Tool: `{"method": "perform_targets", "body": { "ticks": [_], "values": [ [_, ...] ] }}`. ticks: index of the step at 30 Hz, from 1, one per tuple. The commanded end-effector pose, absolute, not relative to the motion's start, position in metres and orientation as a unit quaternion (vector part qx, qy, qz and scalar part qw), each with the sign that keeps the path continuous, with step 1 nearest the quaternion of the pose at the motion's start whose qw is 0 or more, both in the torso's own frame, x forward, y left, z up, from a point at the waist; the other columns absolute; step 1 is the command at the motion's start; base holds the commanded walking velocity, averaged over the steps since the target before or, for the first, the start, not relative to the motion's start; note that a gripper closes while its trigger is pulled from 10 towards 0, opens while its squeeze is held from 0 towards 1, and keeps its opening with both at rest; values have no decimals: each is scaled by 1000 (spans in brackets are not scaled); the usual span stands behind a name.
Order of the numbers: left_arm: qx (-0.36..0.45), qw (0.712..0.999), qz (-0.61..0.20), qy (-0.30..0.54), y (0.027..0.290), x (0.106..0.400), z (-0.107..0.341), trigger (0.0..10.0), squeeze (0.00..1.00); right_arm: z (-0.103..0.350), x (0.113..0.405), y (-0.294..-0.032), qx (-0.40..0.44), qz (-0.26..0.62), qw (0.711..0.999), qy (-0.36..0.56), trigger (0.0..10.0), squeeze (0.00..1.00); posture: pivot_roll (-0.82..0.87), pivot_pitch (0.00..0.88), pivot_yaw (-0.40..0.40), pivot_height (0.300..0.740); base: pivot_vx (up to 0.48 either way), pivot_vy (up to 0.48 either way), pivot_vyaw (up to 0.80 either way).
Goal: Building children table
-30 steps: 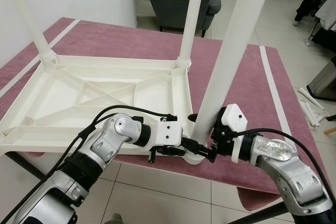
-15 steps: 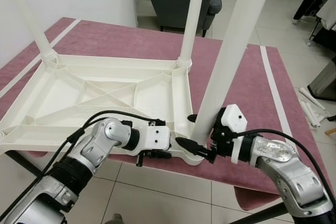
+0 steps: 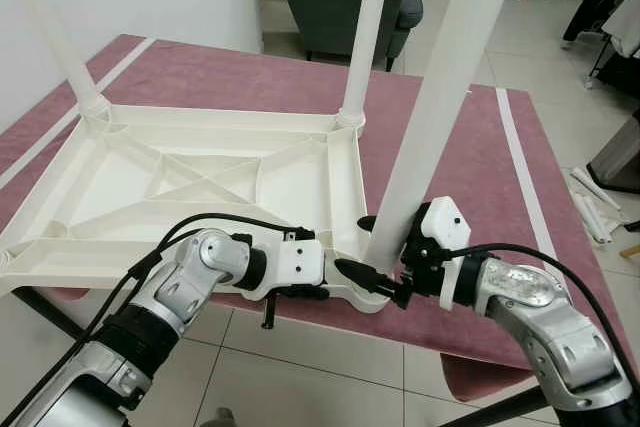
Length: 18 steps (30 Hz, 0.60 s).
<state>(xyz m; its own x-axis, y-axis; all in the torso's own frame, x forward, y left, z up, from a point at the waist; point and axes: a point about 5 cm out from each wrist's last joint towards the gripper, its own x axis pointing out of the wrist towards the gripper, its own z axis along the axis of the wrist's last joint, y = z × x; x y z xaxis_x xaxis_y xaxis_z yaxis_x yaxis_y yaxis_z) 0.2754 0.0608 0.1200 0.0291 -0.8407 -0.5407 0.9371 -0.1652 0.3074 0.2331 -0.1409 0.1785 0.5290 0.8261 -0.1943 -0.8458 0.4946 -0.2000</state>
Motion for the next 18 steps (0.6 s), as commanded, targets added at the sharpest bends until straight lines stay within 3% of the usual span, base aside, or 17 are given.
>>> {"method": "perform_targets", "body": {
  "ticks": [1, 3, 5, 10, 17, 18],
  "values": [
    [321, 647, -687, 71, 64, 273, 117, 0, 0, 178, 234, -134, -138, 499, 855, 32, 10000, 0, 81, 0, 6, 740, 0, 0, 0],
    [320, 643, -692, 70, 64, 272, 118, 0, 0, 177, 235, -134, -140, 503, 852, 33, 10000, 0, 80, 0, 7, 740, 0, 0, 0],
    [325, 613, -717, 61, 67, 267, 122, 0, 0, 176, 238, -132, -152, 532, 832, 44, 10000, 0, 78, 0, 10, 740, 0, 0, 0],
    [341, 577, -741, 48, 73, 261, 128, 0, 0, 173, 245, -132, -160, 567, 805, 66, 10000, 0, 83, 0, 6, 740, 0, 0, 0],
    [345, 565, -748, 40, 75, 258, 133, 0, 0, 170, 268, -129, -138, 571, 806, 72, 10000, 0, 103, 0, -9, 740, 0, 0, 0],
    [344, 568, -747, 39, 74, 258, 133, 0, 0, 170, 269, -128, -129, 572, 807, 70, 1765, 0, 103, 0, -9, 740, 0, 0, 0]
  ]
}}
